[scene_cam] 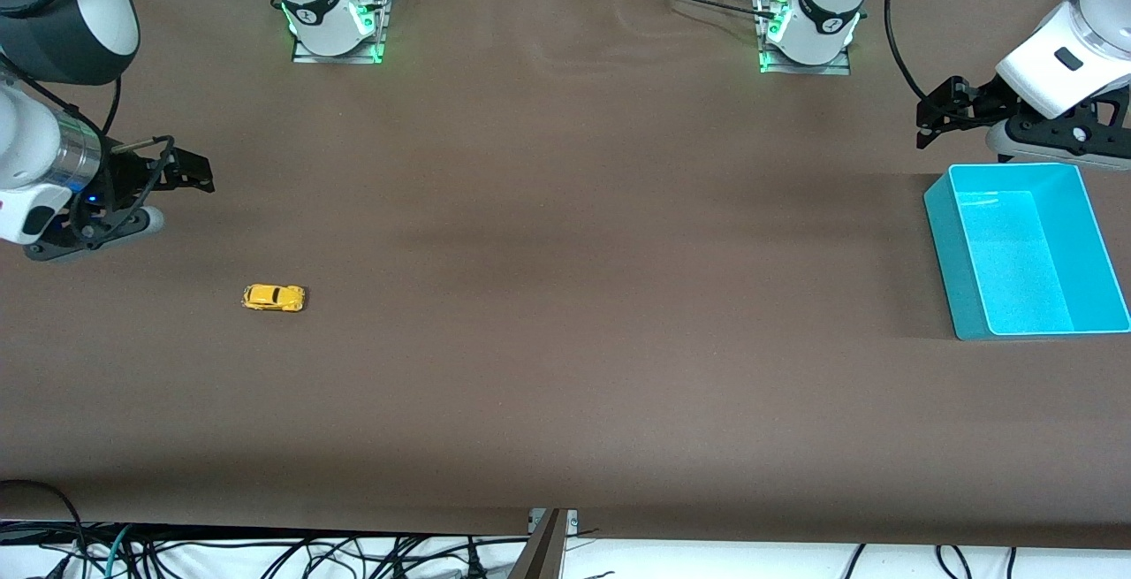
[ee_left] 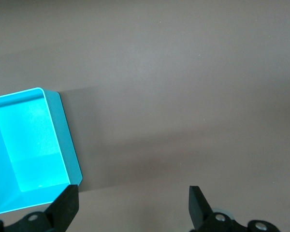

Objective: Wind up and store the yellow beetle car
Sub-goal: 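Reach the right gripper down toward the yellow beetle car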

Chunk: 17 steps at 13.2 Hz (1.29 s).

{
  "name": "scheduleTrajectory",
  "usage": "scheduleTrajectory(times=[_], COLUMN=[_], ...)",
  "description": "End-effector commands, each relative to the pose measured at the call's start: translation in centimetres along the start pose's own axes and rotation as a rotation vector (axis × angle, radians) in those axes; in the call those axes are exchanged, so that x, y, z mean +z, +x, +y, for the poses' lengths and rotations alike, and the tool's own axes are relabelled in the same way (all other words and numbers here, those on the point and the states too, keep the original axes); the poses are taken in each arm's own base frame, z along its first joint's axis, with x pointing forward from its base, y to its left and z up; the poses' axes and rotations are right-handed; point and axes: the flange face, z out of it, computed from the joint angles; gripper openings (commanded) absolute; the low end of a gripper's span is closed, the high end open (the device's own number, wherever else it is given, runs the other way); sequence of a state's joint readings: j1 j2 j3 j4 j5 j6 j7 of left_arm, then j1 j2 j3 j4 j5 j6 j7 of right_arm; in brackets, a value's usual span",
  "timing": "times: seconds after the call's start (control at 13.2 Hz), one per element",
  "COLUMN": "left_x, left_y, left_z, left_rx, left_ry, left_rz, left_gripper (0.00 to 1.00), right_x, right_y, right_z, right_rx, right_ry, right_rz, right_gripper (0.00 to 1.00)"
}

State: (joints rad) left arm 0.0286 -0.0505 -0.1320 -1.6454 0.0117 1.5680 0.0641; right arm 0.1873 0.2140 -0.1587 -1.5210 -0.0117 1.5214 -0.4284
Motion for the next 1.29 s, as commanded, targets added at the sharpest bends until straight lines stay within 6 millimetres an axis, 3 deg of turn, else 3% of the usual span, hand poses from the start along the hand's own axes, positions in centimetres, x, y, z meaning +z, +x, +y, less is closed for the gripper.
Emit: scheduleTrajectory(times=[0.0, 0.3, 0.53, 1.21], left_x=[-0.3, -0.3, -0.3, -0.2], left_y=[0.0, 0.0, -0.1, -0.1], left_z=[-0.1, -0.1, -0.1, -0.2], left_rx=[0.004, 0.001, 0.003, 0.006], left_ry=[-0.013, -0.015, -0.014, -0.013], left_rz=[0.003, 0.0, -0.007, -0.008], left_gripper=[1.0, 1.0, 1.0, 1.0], right_x=[2.8, 8.1, 14.5, 25.4], right_y=[0.8, 3.8, 5.4, 5.3], right_z=[2.1, 3.0, 4.7, 5.9], right_rx=[-0.263, -0.552, -0.802, -1.034], right_ry=[-0.022, -0.011, -0.002, -0.132], right_rz=[-0.068, -0.109, -0.086, 0.064], right_gripper=[1.0, 1.0, 1.0, 1.0])
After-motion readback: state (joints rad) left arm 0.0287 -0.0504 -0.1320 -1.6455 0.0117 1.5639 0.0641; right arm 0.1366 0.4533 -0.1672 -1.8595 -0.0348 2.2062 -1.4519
